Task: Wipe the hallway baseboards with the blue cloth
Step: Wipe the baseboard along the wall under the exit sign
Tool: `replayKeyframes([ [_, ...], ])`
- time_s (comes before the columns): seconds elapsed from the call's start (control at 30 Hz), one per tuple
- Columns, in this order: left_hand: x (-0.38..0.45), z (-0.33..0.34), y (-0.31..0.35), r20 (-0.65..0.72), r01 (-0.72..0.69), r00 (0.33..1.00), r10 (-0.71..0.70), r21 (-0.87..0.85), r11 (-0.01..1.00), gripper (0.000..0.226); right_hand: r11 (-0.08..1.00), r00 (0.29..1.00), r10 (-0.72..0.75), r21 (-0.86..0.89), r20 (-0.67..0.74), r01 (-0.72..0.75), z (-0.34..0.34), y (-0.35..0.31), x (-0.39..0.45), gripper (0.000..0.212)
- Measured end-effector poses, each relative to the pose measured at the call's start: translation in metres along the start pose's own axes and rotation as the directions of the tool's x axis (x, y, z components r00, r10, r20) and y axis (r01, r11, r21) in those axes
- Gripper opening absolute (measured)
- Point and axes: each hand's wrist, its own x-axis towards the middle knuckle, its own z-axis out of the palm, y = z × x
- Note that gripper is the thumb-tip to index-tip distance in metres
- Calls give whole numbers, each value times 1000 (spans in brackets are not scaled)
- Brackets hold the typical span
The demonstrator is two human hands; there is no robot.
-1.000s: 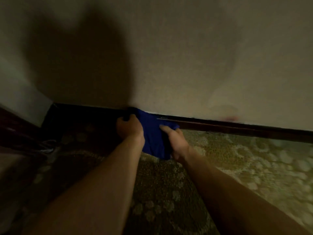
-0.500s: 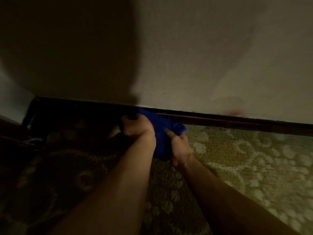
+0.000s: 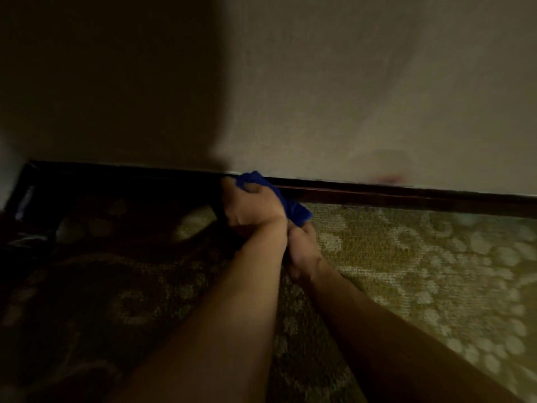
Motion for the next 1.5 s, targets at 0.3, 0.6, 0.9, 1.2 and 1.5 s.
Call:
replayKeyframes([
  [0.3, -4, -12, 2, 215, 3, 976, -27, 111, 994, 23, 999, 994, 28, 24, -103, -25, -14, -12, -19, 31],
  [0.6, 100, -96, -59, 367, 377, 888, -277, -233, 897, 34, 939, 960, -277, -221, -33, 263, 98, -36, -45, 10],
  [0.9, 125, -114, -104, 196, 326, 939, -281, -256, 910, 10, 839, 969, -242, -510, -43, 187, 200, 5, -31, 24],
  [1.2, 125, -117, -88, 305, 451, 880, -363, -300, 841, 10, 953, 938, -157, -295, -309, 63, 150, -25, -31, 20],
  [1.5, 129, -117, -90, 252, 477, 876, -411, -325, 817, 24, 916, 967, -198, -380, -158, 126, 202, -5, -37, 23],
])
